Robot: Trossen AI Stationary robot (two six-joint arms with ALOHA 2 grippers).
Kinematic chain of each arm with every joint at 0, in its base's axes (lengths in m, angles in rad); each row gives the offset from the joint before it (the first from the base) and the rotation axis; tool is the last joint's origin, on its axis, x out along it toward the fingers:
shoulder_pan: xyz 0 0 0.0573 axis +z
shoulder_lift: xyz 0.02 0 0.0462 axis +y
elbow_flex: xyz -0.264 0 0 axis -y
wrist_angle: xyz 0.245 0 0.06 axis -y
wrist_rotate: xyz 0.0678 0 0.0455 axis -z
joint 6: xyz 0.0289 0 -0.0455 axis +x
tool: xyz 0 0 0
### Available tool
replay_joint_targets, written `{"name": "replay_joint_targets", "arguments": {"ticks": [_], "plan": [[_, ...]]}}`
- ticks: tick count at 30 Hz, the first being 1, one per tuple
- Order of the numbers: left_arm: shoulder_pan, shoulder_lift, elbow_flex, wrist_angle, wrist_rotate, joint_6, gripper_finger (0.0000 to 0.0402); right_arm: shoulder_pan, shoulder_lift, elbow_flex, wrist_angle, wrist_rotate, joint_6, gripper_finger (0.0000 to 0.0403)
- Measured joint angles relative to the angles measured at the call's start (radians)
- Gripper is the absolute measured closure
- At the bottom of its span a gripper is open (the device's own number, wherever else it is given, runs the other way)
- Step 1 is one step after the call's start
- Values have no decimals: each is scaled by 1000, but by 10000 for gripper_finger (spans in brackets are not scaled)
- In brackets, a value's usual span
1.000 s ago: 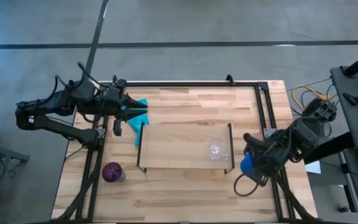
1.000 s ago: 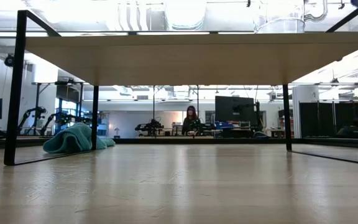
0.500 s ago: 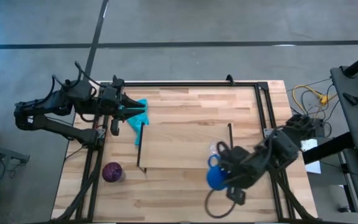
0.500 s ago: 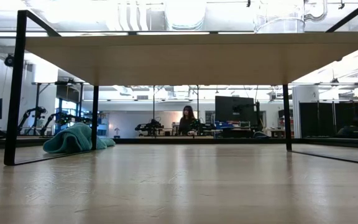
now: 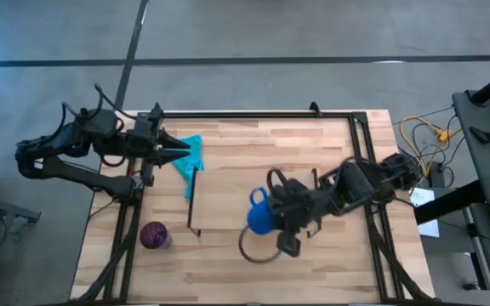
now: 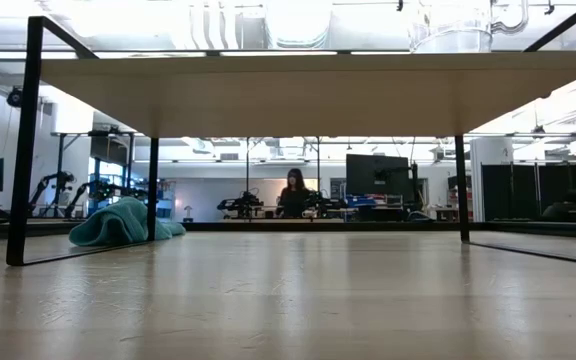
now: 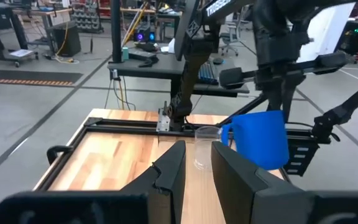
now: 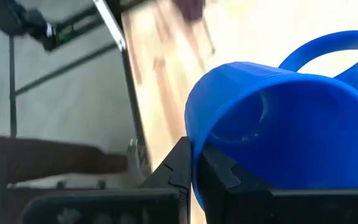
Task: Stack small to large cups/mugs on shelf
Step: Put the blue mug on the shelf
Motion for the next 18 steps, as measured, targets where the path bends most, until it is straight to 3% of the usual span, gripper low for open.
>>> {"name": "replay_joint_targets", "arguments": {"ticks": [18], "plan": [[0, 3, 0, -71, 3, 1, 338, -184, 5, -86, 23, -9, -211, 394]]}}
